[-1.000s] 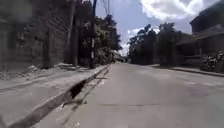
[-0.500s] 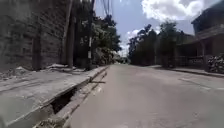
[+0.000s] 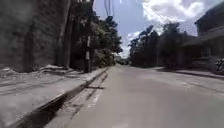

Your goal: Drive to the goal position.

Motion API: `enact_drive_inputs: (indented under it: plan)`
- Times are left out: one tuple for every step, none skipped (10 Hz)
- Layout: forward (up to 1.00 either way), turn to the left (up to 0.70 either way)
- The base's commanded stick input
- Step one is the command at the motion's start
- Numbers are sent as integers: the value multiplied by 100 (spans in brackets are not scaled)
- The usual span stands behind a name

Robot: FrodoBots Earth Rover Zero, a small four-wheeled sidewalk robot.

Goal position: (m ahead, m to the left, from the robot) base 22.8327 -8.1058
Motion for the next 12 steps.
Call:
enact_drive_inputs:
  plan:
    - [100, -18]
    - [100, -34]
    - [100, -38]
    - [100, -39]
    - [100, -24]
    - [100, -4]
    - [100, 0]
    - [100, 0]
    - [100, 0]
    - [100, 0]
    - [100, 0]
    - [100, 0]
